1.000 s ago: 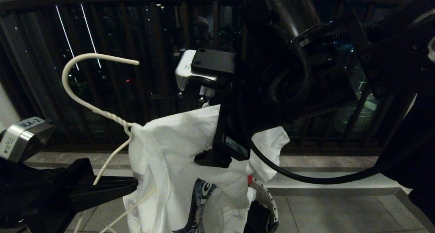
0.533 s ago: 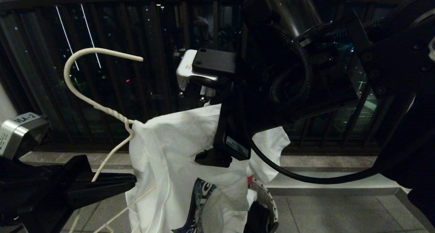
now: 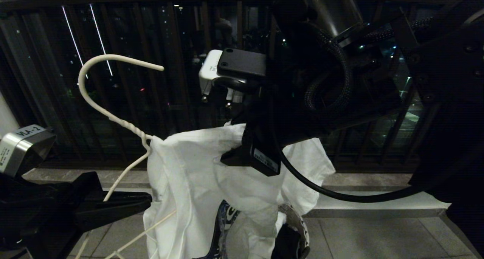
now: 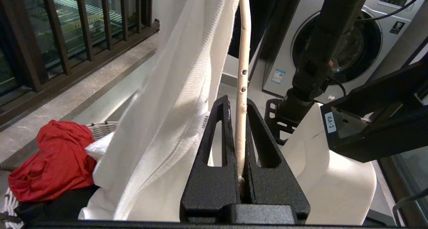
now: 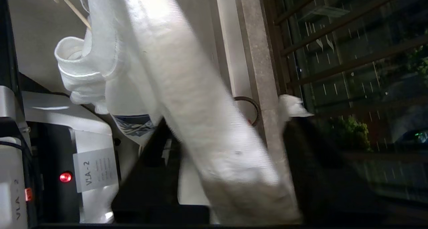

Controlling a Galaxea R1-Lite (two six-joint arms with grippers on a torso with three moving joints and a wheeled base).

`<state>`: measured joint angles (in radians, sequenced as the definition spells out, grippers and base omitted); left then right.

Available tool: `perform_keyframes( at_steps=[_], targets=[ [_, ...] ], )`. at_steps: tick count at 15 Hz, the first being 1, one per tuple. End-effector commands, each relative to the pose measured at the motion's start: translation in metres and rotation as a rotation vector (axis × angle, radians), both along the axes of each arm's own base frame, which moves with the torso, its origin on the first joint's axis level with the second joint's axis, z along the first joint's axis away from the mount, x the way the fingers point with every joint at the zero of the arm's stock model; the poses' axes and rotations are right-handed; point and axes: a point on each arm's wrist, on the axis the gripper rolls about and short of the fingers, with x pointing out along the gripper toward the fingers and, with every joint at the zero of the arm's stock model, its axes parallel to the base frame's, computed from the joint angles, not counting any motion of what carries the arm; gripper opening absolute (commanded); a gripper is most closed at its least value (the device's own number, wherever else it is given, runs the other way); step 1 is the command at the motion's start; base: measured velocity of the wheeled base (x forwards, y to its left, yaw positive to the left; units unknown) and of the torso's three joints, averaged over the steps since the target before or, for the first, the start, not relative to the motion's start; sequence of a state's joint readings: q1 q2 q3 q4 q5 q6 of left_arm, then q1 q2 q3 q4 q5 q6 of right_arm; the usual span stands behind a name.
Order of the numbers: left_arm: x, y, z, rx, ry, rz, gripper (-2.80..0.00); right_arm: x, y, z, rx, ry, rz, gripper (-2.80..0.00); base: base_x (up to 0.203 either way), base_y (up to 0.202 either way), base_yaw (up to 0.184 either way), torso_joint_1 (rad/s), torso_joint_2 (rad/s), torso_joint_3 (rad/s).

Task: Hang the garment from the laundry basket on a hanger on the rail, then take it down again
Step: Hang the clothes on the clothes rack

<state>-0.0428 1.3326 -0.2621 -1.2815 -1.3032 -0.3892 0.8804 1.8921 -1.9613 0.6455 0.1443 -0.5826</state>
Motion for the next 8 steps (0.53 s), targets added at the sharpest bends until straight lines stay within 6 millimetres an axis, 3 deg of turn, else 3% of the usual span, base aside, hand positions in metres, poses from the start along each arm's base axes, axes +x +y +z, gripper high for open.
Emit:
perform_keyframes(
  at_steps=[1, 8],
  targets=[
    [0.0003, 0.0019, 0.0009, 0.001, -0.006, 0.005, -2.80, -0.0005, -0.0001, -0.0012, -0.007, 0.003, 0.004, -2.80, 0.000, 0.000, 0.000, 0.000, 0.00, 0.000],
    [0.0007, 0.0042, 0.0018, 0.000, -0.014, 0.021, -2.80, -0.0018, -0.0012, -0.0019, -0.012, 0.006, 0.006, -2.80, 0.000, 0.000, 0.000, 0.000, 0.00, 0.000]
  ],
)
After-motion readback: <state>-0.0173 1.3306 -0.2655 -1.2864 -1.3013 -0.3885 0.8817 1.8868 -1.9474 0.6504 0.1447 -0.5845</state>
